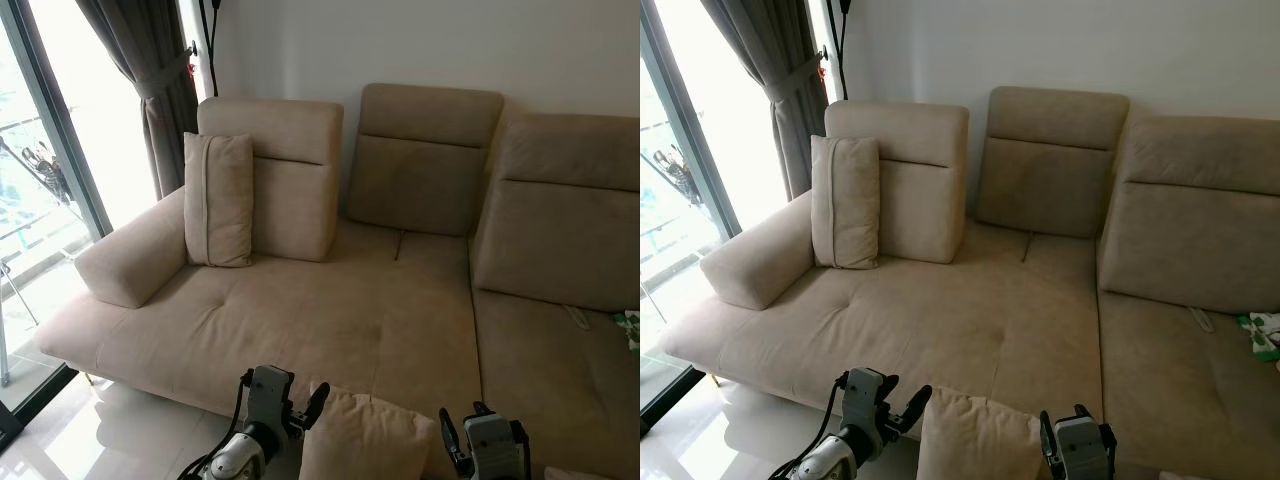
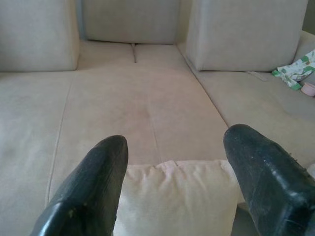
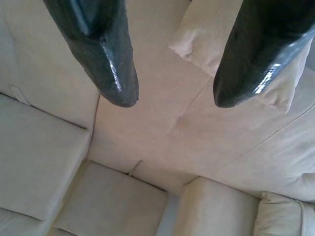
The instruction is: Move the pillow to the sofa from floor
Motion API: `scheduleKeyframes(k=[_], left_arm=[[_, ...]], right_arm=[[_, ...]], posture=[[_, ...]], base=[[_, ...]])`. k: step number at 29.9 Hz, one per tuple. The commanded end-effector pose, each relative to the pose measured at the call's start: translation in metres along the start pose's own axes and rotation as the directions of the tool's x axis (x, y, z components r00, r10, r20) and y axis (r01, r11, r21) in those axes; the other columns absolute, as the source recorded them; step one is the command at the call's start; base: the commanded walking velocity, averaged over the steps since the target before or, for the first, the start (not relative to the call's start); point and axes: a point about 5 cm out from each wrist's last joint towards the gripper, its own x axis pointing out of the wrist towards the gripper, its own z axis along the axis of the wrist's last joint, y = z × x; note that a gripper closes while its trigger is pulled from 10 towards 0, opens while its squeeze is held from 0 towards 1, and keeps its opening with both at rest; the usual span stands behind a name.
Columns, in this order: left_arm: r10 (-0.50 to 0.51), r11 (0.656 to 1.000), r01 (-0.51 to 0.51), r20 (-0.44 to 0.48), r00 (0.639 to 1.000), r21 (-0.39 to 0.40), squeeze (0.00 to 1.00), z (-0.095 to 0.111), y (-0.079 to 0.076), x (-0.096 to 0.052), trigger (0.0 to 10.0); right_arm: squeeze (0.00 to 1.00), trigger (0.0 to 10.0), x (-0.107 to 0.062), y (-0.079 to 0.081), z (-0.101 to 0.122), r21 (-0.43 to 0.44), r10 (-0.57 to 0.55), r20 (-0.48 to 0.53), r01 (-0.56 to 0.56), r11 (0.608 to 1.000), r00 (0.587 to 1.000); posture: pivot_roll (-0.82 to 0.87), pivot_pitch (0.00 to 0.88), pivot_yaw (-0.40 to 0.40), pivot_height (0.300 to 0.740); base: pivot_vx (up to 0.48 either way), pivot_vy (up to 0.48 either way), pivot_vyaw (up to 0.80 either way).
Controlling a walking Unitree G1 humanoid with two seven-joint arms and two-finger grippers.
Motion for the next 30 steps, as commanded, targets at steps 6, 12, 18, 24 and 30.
scheduleKeyframes(k=[6,12,18,24,30], left_arm=[[0.013,1.000,-0.013,-0.010,1.000,-0.002,0.00,-0.0032,0.0017,-0.0023,10.0],[0.016,1.000,-0.016,-0.006,1.000,-0.002,0.00,-0.0031,0.0013,-0.0025,10.0],[0.018,1.000,-0.018,-0.010,1.000,-0.002,0.00,-0.0046,0.0000,-0.0029,10.0],[0.017,1.000,-0.017,-0.014,1.000,0.000,0.00,-0.0057,-0.0009,-0.0029,10.0],[0.016,1.000,-0.016,-0.015,1.000,0.001,0.00,-0.0058,-0.0012,-0.0027,10.0]], right_arm=[[0.00,10.0,0.0013,0.0030,0.0050,0.013,-0.006,0.029,0.006,1.000,1.000],[0.00,10.0,0.0017,0.0033,0.0059,0.013,-0.003,0.036,0.003,1.000,0.999],[0.00,10.0,0.0004,0.0033,0.0061,0.013,0.001,0.036,-0.002,1.000,0.999],[0.00,10.0,-0.0008,0.0033,0.0059,0.014,0.001,0.036,-0.001,1.000,0.999],[0.00,10.0,-0.0010,0.0034,0.0054,0.017,0.000,0.034,-0.001,1.000,0.999]], posture=[[0.11,0.000,0.050,0.715],[0.11,0.000,0.047,0.695],[0.11,0.000,0.046,0.675],[0.11,0.000,0.046,0.645],[0.11,0.000,0.047,0.615]], base=[[0.000,0.000,0.00],[0.000,0.000,0.00],[0.000,0.000,0.00],[0.000,0.000,0.00],[0.000,0.000,0.00]])
